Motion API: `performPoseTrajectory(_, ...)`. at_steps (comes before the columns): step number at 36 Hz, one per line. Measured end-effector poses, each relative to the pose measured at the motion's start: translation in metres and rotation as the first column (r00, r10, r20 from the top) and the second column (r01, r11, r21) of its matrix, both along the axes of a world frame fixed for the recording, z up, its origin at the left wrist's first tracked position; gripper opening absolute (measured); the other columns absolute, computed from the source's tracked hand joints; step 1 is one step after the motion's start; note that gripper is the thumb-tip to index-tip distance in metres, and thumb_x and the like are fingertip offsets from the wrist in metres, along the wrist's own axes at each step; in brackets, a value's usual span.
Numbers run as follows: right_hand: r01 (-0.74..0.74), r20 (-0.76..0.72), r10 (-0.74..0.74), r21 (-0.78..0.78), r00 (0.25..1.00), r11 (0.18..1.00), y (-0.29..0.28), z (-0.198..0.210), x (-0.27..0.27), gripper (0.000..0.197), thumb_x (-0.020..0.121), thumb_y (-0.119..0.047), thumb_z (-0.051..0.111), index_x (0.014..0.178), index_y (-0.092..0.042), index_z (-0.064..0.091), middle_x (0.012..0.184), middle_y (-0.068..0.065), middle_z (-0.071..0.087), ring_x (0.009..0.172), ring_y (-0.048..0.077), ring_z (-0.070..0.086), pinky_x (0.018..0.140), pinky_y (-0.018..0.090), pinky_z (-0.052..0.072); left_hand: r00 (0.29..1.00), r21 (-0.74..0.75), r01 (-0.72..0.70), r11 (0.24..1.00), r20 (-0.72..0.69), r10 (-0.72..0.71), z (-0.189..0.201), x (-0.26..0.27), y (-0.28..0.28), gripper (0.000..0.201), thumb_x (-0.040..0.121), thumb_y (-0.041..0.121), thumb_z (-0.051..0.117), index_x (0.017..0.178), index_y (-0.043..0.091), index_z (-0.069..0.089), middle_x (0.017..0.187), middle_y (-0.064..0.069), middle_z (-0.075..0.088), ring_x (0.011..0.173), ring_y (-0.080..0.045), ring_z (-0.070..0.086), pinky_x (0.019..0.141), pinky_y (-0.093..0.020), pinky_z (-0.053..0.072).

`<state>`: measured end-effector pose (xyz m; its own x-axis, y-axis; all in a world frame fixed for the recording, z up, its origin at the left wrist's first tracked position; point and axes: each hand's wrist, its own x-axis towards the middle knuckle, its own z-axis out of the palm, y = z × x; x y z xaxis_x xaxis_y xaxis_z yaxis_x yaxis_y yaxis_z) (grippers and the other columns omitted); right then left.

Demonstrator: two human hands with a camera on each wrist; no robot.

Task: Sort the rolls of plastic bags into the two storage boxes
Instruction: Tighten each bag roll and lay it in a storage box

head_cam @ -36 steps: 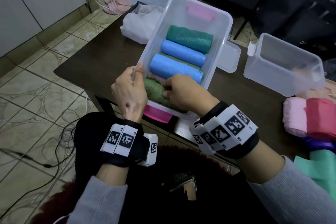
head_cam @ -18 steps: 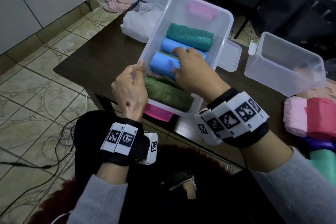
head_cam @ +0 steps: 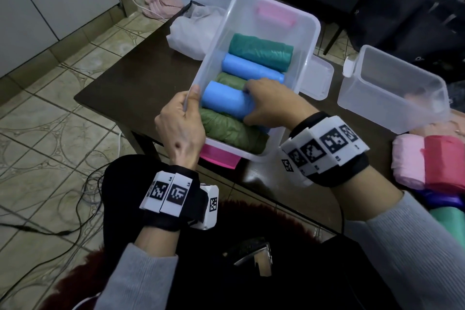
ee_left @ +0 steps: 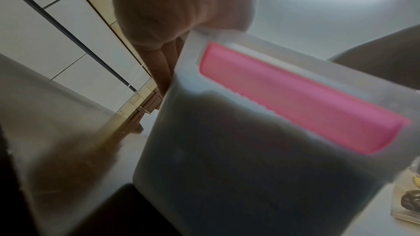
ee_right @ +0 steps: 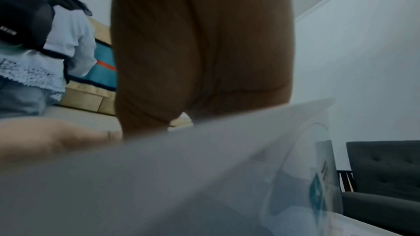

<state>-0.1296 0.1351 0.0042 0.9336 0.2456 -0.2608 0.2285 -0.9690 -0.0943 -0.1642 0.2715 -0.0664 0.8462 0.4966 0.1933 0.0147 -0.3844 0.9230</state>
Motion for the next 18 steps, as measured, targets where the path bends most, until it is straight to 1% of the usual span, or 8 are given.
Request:
performPoseTrajectory(2,0.001,-0.069,0.006,0.1,0.998,0.995,-0.004,0.006,-0.002,0.058,0.083,-0.019,0.063,0.135,-0.015,0.039,0.127,0.01,0.052,0.117,0.027,0.047,0.083,0.028,0.036,1.0,0.0,0.0,1.0,0.006,0.0,0.0,0.0,0.0,0.042,0.097,0.042,0.046,0.087,0.01,0.07,0.066,0.003,0.056,0.068,-0.017,0.051,0.063,-0.027,0.034)
performPoseTrajectory(3,-0.008,-0.096,0.021,0.132,0.995,0.991,-0.005,0.009,-0.004,0.062,0.085,-0.024,0.064,0.139,-0.019,0.036,0.131,0.007,0.05,0.12,0.024,0.046,0.086,0.027,0.035,1.0,-0.003,-0.001,1.0,0.008,0.001,0.0,0.0,0.0,0.042,0.097,0.042,0.046,0.086,0.01,0.07,0.065,0.004,0.056,0.068,-0.016,0.051,0.063,-0.026,0.034)
performPoseTrajectory(6,-0.015,-0.132,0.034,0.143,0.991,0.99,-0.004,0.012,-0.006,0.058,0.091,-0.041,0.055,0.143,-0.024,0.035,0.14,0.006,0.043,0.127,0.024,0.042,0.096,0.029,0.033,1.0,-0.009,-0.006,1.0,0.006,0.006,0.0,0.0,0.0,0.041,0.097,0.042,0.046,0.084,0.01,0.069,0.059,0.009,0.051,0.065,-0.015,0.049,0.059,-0.02,0.029)
performPoseTrajectory(9,-0.016,-0.127,0.028,0.098,0.992,0.995,0.001,0.005,-0.006,0.052,0.097,-0.039,0.044,0.144,-0.021,0.032,0.144,0.008,0.039,0.13,0.025,0.039,0.103,0.032,0.031,1.0,0.002,-0.005,1.0,0.014,0.005,-0.001,0.001,-0.001,0.041,0.097,0.041,0.046,0.086,0.01,0.07,0.064,0.005,0.055,0.067,-0.016,0.05,0.06,-0.021,0.029)
performPoseTrajectory(11,-0.028,-0.106,0.035,0.064,0.994,0.998,0.002,-0.002,-0.004,0.051,0.098,-0.037,0.042,0.145,-0.02,0.03,0.146,0.006,0.037,0.132,0.025,0.038,0.108,0.037,0.031,1.0,0.01,-0.009,1.0,0.013,0.008,0.0,0.002,-0.001,0.04,0.097,0.041,0.046,0.087,0.01,0.07,0.065,0.004,0.054,0.068,-0.017,0.05,0.061,-0.023,0.028)
performPoseTrajectory(13,-0.045,-0.099,0.046,0.012,0.994,0.999,0.001,-0.006,-0.003,0.051,0.099,-0.037,0.038,0.147,-0.022,0.028,0.148,0.005,0.035,0.134,0.025,0.035,0.11,0.04,0.03,1.0,0.021,-0.012,1.0,0.008,0.012,0.001,0.002,-0.001,0.041,0.097,0.042,0.046,0.088,0.01,0.07,0.064,0.004,0.053,0.068,-0.018,0.049,0.062,-0.024,0.029)
performPoseTrajectory(16,-0.068,-0.047,0.065,-0.073,0.997,0.995,-0.002,-0.008,-0.005,0.051,0.101,-0.04,0.03,0.148,-0.024,0.024,0.152,0.006,0.027,0.14,0.027,0.02,0.113,0.042,0.017,1.0,0.021,-0.007,1.0,-0.003,0.007,0.002,0.003,-0.001,0.041,0.097,0.042,0.046,0.088,0.011,0.071,0.064,0.004,0.054,0.068,-0.018,0.05,0.063,-0.026,0.03)
performPoseTrajectory(18,-0.058,0.089,0.062,-0.048,0.994,0.997,-0.003,-0.011,-0.008,0.05,0.101,-0.039,0.03,0.148,-0.023,0.026,0.156,0.008,0.017,0.145,0.029,0.004,0.116,0.046,0.003,1.0,0.025,-0.001,1.0,-0.007,0.001,0.003,0.002,-0.001,0.041,0.097,0.043,0.046,0.087,0.011,0.07,0.062,0.005,0.052,0.068,-0.018,0.049,0.062,-0.025,0.03)
